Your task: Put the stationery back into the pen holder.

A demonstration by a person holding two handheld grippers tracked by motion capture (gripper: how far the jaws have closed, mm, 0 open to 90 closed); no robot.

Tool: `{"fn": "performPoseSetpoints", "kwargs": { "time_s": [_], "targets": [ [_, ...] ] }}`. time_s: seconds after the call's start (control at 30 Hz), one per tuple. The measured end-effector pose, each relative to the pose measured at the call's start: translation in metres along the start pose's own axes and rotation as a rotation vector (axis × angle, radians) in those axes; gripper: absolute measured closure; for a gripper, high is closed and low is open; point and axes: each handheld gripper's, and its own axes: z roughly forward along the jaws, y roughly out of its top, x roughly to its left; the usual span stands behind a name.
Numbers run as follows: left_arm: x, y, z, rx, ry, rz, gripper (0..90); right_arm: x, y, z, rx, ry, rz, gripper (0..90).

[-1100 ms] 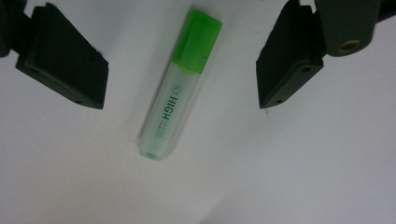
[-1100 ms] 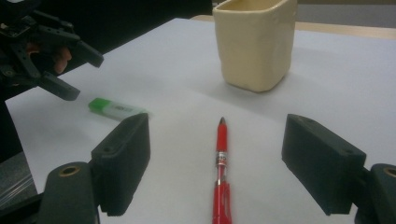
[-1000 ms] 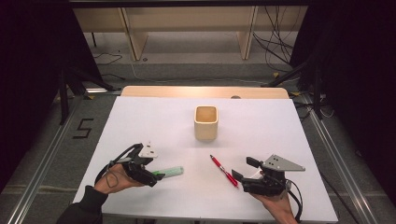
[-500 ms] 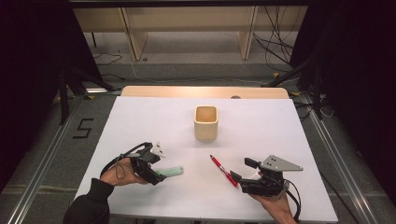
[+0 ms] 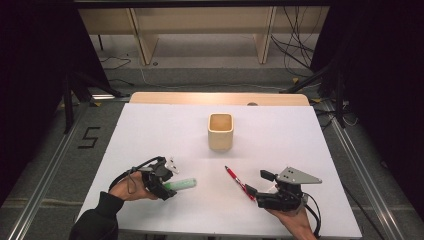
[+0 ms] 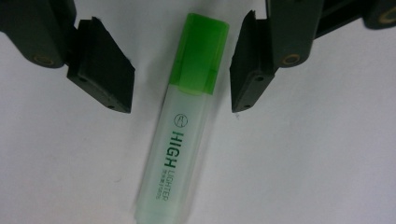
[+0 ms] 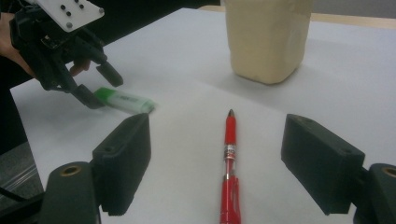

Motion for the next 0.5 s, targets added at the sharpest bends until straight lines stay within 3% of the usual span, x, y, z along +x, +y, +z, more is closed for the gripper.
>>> {"fn": "performPoseSetpoints", "kwargs": {
  "time_s": [0.5],
  "targets": [
    [0.0044,0.0018,0.0059,0.049,-0.008,0.034,56.7,-0.0003,-0.0003,0.0008,-0.001,-0.003,-0.001,25.6]
  ]
}}
